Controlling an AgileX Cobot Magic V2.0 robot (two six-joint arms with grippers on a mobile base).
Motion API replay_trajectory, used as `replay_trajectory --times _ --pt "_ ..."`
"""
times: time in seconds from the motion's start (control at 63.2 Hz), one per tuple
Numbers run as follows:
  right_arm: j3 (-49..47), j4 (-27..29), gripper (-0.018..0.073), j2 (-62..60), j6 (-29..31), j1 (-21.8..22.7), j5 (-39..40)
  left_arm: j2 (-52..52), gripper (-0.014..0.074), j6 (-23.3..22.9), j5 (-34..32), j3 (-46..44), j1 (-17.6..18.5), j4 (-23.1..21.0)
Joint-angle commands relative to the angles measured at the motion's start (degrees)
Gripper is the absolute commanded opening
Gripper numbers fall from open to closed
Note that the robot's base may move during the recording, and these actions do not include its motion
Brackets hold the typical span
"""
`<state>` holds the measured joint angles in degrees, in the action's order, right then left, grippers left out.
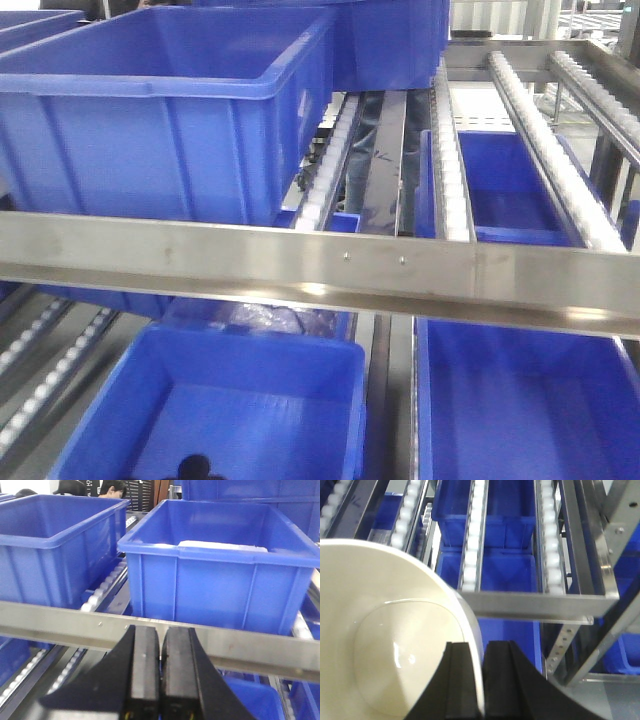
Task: Move white bin to right shelf second layer
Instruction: 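Approach the roller shelf rack with the bin in the right gripper, then lower the white bin onto the roller shelf with the right gripper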
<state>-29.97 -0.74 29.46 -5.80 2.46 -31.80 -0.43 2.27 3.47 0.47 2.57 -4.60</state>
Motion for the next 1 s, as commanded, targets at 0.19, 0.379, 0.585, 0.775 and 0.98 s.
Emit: replay_trajectory --times 0.19,0.379,0.585,0.775,0.98 --pt "-1.8 -0.2 0.0055 0.1 -0.3 -0.1 5.5 -0.9 0.0085 -0.3 -4.8 1.6 0.4 -0.3" --pt "-1.8 -0.2 0.0055 0.1 -0.3 -0.1 5.5 -0.9 0.0085 -0.3 -4.8 1.6 0.4 -0.3" --pt "-1.8 -0.2 0.0055 0.1 -0.3 -0.1 5.5 -0.9 0.0085 -0.3 -4.8 1.6 0.4 -0.3" --pt "-1.8 -0.2 0.0055 0.1 -0.3 -0.1 5.5 -0.9 0.0085 -0.3 -4.8 1.6 0.4 -0.3" --pt "-1.8 -0.2 0.0055 0.1 -0.3 -0.1 5.5 -0.9 0.0085 -0.3 -4.8 1.6 0.4 -0.3"
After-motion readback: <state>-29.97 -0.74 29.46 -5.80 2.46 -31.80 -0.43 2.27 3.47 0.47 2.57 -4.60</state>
